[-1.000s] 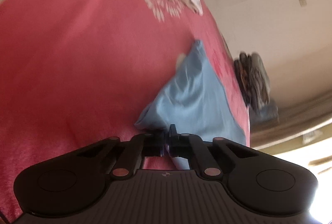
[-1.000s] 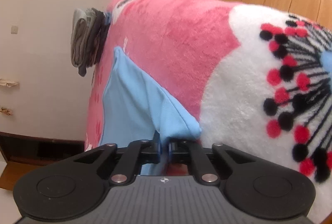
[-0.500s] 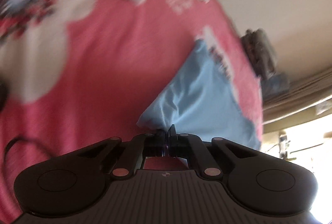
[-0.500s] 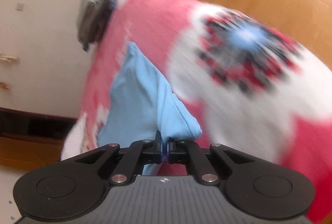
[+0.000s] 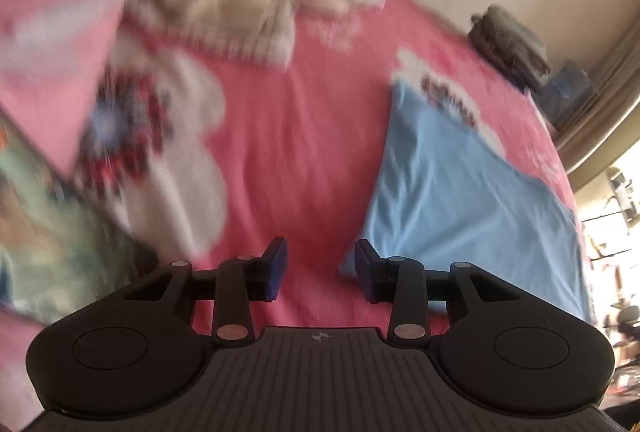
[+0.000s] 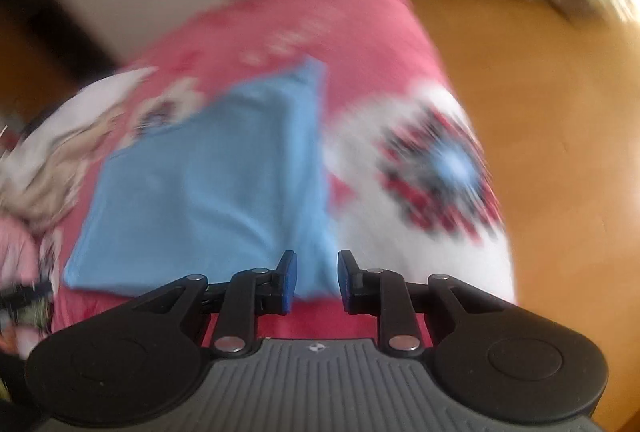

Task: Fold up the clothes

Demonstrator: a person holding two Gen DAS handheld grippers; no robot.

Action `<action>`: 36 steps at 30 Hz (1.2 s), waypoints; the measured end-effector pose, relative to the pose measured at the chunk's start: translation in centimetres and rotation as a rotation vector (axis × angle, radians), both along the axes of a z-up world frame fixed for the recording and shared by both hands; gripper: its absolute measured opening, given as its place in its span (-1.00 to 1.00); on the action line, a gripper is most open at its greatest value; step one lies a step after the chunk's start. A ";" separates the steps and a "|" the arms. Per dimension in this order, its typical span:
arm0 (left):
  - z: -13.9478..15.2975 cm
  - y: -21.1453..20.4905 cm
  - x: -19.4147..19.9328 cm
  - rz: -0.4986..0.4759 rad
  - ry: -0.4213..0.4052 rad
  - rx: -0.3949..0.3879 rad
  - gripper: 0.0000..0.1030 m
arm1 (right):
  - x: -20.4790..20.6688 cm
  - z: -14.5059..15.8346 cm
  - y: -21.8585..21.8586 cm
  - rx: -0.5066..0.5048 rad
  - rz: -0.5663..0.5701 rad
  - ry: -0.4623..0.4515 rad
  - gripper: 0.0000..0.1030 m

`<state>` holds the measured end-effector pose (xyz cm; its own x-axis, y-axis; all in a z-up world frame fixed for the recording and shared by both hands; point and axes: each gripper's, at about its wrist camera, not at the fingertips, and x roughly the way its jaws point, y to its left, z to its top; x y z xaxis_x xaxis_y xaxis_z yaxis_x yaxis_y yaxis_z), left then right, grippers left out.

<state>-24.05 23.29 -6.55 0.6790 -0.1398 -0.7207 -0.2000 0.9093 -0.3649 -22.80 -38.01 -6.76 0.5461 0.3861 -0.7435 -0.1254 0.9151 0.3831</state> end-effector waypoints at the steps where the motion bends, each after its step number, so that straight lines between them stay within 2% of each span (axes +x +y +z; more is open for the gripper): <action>1: 0.3 -0.6 0.4 -0.022 -0.031 -0.001 -0.30 | 0.6 0.1 1.4 0.003 0.058 -0.033 -0.57; 4: 0.2 -3.8 2.5 -0.132 -0.075 -0.037 -0.31 | 2.0 -1.0 6.3 -0.030 0.247 -0.081 -0.70; 6: -0.8 -6.4 3.4 -0.222 -0.068 0.005 -0.31 | 2.2 -2.5 7.9 -0.078 0.325 -0.081 -0.75; 9: -3.3 -8.0 3.4 -0.290 0.007 0.075 -0.31 | 1.7 -4.5 8.9 -0.201 0.406 -0.074 -0.79; 11: -4.7 -7.8 3.1 -0.286 0.055 0.110 -0.42 | 1.4 -4.2 8.6 -0.231 0.413 -0.080 -0.89; 13: -4.9 -6.8 2.7 -0.276 0.058 0.093 -0.44 | 1.2 -3.7 8.1 -0.252 0.416 -0.087 -0.94; 16: -4.0 -6.1 2.6 -0.278 0.063 0.078 -0.40 | 0.8 -2.9 7.5 -0.285 0.421 -0.099 -0.91; 19: -2.5 -6.2 2.8 -0.335 0.032 0.103 -0.35 | 0.5 -2.2 6.9 -0.317 0.425 -0.110 -0.91; 23: -2.4 -7.4 4.0 -0.380 0.035 0.151 -0.33 | 0.0 -1.1 6.1 -0.360 0.431 -0.126 -0.91; 26: -3.4 -7.3 3.9 -0.375 0.086 0.208 -0.34 | 0.4 -2.9 5.1 -0.379 0.394 -0.080 -0.92; 28: -3.5 -6.4 3.2 -0.357 0.094 0.202 -0.34 | 0.3 -4.1 3.7 -0.391 0.344 -0.043 -0.92; 30: -3.1 -5.8 2.8 -0.343 0.091 0.189 -0.34 | 0.4 -4.3 2.7 -0.406 0.304 -0.030 -0.91; 34: -1.6 -5.9 3.1 -0.358 0.034 0.186 -0.33 | 0.9 -1.9 2.0 -0.446 0.252 -0.081 -0.91; 36: -1.6 -6.6 3.9 -0.376 0.007 0.182 -0.33 | 1.8 -1.1 2.4 -0.411 0.255 -0.116 -0.91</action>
